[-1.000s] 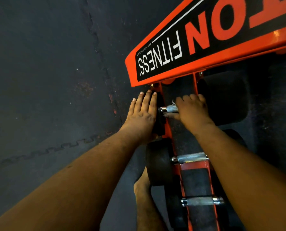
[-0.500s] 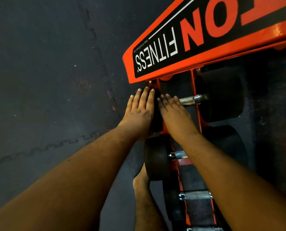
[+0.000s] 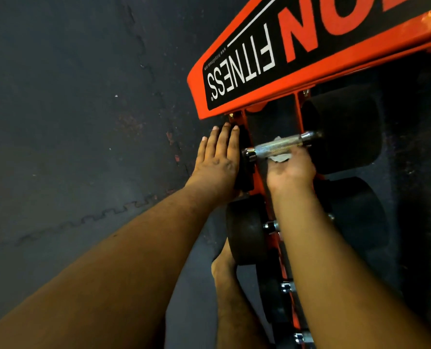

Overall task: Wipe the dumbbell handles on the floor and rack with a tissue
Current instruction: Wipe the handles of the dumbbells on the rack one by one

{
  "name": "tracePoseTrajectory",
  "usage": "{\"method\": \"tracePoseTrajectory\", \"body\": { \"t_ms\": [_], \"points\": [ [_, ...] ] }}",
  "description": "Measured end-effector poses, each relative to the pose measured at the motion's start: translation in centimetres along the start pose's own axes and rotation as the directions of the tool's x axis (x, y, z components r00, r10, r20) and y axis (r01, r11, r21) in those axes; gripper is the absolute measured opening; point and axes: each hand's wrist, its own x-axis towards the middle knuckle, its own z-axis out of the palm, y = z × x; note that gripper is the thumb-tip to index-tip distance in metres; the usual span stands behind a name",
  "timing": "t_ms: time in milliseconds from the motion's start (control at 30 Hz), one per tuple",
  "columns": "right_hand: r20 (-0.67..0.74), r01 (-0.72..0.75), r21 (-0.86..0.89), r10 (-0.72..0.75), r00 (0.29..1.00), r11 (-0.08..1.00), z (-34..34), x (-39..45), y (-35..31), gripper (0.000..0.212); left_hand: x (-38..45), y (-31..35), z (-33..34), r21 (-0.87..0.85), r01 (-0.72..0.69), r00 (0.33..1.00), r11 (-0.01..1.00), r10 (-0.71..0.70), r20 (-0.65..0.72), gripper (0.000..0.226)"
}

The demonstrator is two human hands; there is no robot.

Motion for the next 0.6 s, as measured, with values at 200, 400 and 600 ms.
{"method": "tracePoseTrajectory", "body": {
  "t_ms": [200, 400, 600],
  "points": [
    [0.069, 0.002, 0.007, -0.002, 0.998, 1.000, 0.5, 0.0, 0.5, 0.002, -0.2, 0.1, 0.2, -0.012, -0.004, 0.999, 1.000, 0.004, -0.048, 0.139],
    [0.101, -0.066, -0.032, 0.069, 0.992, 0.997, 0.9, 0.8, 1.4, 0.009, 0.0, -0.1, 0.3, -0.001, -0.004, 1.000, 1.000, 0.004, -0.024, 0.140],
    [-0.016, 0.072, -0.077, -0.074, 0.997, 0.994, 0.5, -0.4, 2.0, 0.037, 0.0, -0.1, 0.1, -0.025, -0.026, 0.999, 0.999, 0.025, -0.027, 0.139]
  ]
}}
